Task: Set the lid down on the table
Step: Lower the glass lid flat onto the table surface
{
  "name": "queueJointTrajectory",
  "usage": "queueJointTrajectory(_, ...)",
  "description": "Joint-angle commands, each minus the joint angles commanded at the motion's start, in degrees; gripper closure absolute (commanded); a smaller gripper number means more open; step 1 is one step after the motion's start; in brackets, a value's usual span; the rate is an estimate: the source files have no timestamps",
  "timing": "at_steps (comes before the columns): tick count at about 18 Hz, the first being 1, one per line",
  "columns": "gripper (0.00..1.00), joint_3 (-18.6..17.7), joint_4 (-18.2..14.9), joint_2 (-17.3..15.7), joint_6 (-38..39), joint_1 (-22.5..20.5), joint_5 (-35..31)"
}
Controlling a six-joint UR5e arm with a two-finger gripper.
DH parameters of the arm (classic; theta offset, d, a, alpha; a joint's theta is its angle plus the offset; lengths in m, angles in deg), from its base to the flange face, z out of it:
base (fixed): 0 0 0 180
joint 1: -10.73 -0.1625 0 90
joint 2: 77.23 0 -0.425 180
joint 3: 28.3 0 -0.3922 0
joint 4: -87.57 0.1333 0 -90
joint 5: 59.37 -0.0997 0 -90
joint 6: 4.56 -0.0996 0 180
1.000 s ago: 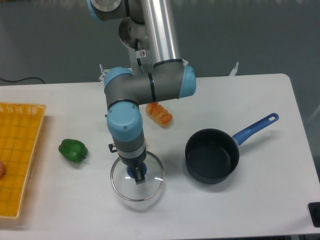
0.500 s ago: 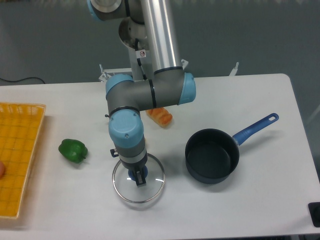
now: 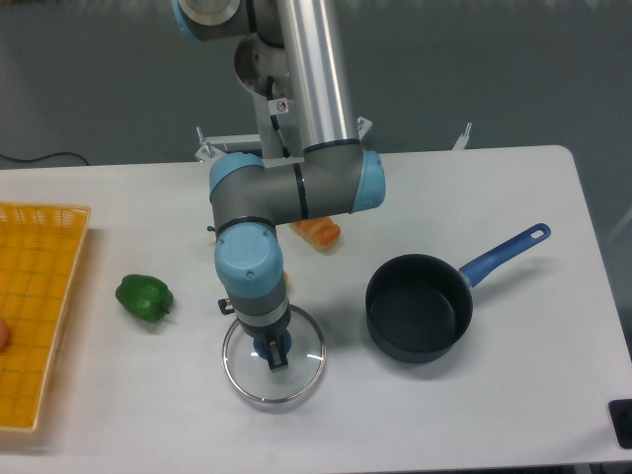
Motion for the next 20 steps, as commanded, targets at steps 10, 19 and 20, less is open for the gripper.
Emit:
queueJointTrajectory(10, 0.43, -0.2, 0.0, 0.7, 0.1, 0.3, -1.2)
queueJointTrajectory(19, 0.43, -0.1, 0.0, 1.1, 0.1, 0.6, -1.2)
queueJointTrajectory(20, 0.43, -0.1, 0.0, 1.1, 0.1, 0.6, -1.2)
